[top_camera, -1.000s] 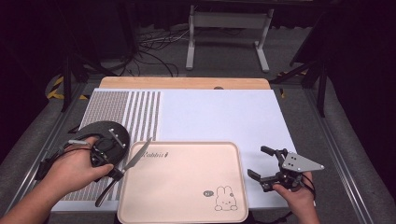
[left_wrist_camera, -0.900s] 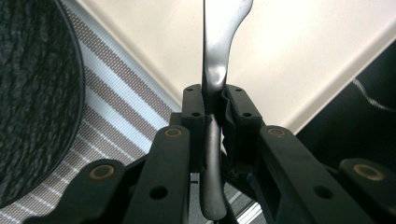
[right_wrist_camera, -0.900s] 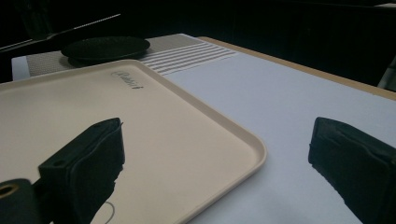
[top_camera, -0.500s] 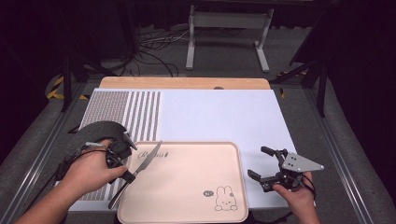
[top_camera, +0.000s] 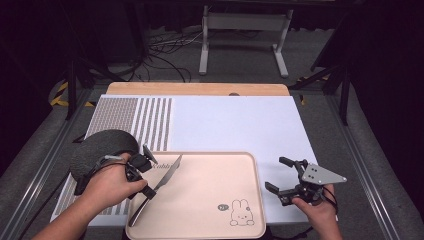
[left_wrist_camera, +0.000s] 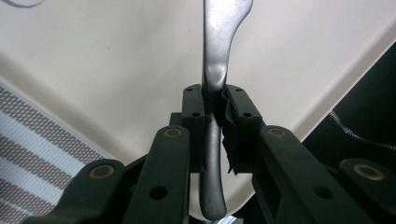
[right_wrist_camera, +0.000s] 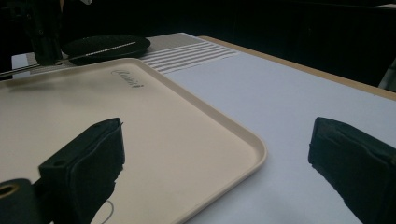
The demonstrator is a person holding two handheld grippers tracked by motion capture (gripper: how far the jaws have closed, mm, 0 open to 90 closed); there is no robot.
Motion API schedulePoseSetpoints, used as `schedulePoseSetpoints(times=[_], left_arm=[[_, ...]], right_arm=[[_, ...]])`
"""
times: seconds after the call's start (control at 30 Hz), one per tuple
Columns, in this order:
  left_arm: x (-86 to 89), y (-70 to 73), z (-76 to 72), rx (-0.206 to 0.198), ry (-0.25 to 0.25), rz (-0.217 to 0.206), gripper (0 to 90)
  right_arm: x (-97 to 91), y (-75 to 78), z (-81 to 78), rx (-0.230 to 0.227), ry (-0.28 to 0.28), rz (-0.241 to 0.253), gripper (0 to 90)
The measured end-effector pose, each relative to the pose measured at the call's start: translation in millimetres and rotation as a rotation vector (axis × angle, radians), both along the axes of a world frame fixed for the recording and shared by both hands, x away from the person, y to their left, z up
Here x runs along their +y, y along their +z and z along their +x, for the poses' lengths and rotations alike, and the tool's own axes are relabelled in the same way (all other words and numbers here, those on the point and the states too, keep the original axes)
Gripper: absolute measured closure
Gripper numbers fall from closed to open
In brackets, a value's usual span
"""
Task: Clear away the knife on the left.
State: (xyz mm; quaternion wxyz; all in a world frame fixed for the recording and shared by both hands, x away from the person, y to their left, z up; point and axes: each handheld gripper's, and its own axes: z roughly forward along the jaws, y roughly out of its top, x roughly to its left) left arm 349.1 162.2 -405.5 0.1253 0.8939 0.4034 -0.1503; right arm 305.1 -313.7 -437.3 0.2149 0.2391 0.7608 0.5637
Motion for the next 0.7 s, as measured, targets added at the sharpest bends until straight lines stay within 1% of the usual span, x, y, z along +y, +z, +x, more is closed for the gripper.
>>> schedulePoseSetpoints(times=[0.13, 0.3, 0.53, 0.7], left_arm=[[-2.8, -5.5, 0.6, 0.009, 0.001, 0.0, 79.9], [-5.3, -11.1, 2.0, 0.023, 0.019, -0.002, 79.9], [-7.3, -17.7, 3.3, 0.034, 0.028, 0.012, 79.9], [-7.1, -23.3, 4.8, 0.047, 0.046, 0.02, 79.8]], right_arm=[[0.2, -0.3, 0.1, 0.001, 0.002, -0.001, 4.4], [0.6, -0.3, -0.1, 0.0, 0.003, -0.003, 4.4], [0.5, -0.4, -0.1, -0.001, 0.004, -0.002, 4.4], [0.6, -0.6, -0.1, 0.0, 0.007, -0.001, 4.4]])
